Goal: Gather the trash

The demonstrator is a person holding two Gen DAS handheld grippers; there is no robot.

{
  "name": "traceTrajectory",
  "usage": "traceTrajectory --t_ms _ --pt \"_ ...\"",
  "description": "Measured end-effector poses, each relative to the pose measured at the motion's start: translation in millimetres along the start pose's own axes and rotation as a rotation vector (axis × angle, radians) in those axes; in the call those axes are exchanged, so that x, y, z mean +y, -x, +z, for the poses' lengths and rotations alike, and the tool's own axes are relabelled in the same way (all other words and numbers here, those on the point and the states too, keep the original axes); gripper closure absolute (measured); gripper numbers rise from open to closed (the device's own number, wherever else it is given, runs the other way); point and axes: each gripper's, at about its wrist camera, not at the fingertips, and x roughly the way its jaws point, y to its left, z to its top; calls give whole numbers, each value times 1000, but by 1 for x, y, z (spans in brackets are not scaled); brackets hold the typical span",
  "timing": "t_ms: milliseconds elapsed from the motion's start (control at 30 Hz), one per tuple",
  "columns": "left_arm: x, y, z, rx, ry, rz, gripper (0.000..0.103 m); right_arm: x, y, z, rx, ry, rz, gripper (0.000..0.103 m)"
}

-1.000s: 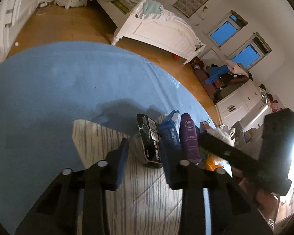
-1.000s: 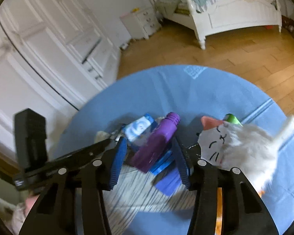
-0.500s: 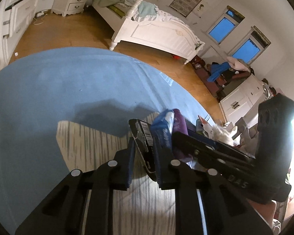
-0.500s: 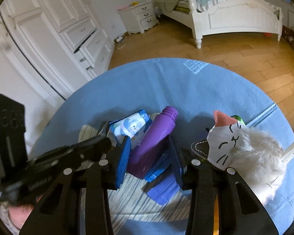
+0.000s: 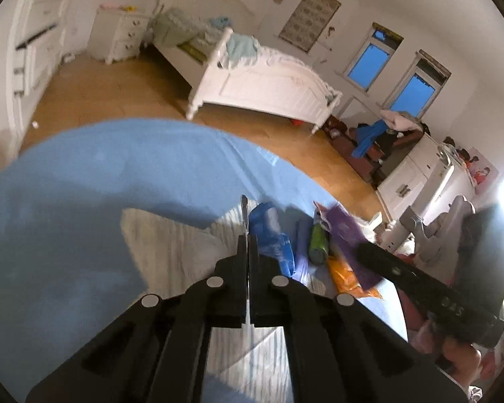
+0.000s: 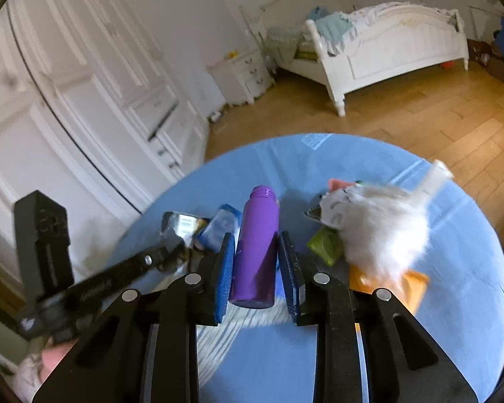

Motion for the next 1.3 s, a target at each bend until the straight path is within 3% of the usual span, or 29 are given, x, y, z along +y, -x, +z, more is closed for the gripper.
traceTrajectory --t_ms 167,367,500,667,700,733,800,933,1033,1200,1300 --pt "6 35 6 -61 -2 28 103 -18 32 -16 -48 -48 51 76" --pt "-14 46 12 -51 -41 -17 103 -43 61 -34 -105 -105 74 77" --pt "-43 37 11 -33 -73 -63 103 -63 80 -40 -125 -123 73 87" --pt "-84 16 4 -2 -110 -110 103 -77 82 -52 -34 -121 90 87" --pt "-88 13 2 5 -112 -118 103 -77 83 -57 -14 -113 80 79" --pt "-91 11 0 13 -114 -126 103 -78 86 -63 8 -98 68 61" --pt "-97 8 -5 27 -126 -129 102 -75 94 -75 25 -65 30 40" --pt "-98 7 -14 48 -140 -126 102 -53 114 -100 75 1 -104 40" --pt "-97 4 -18 60 -143 -127 102 -48 105 -113 167 -33 -54 40" --pt "-100 2 -24 67 -136 -129 102 -49 70 -98 177 -127 -44 39" --pt "-97 9 -22 49 -135 -121 102 -42 46 -80 197 -91 -73 39"
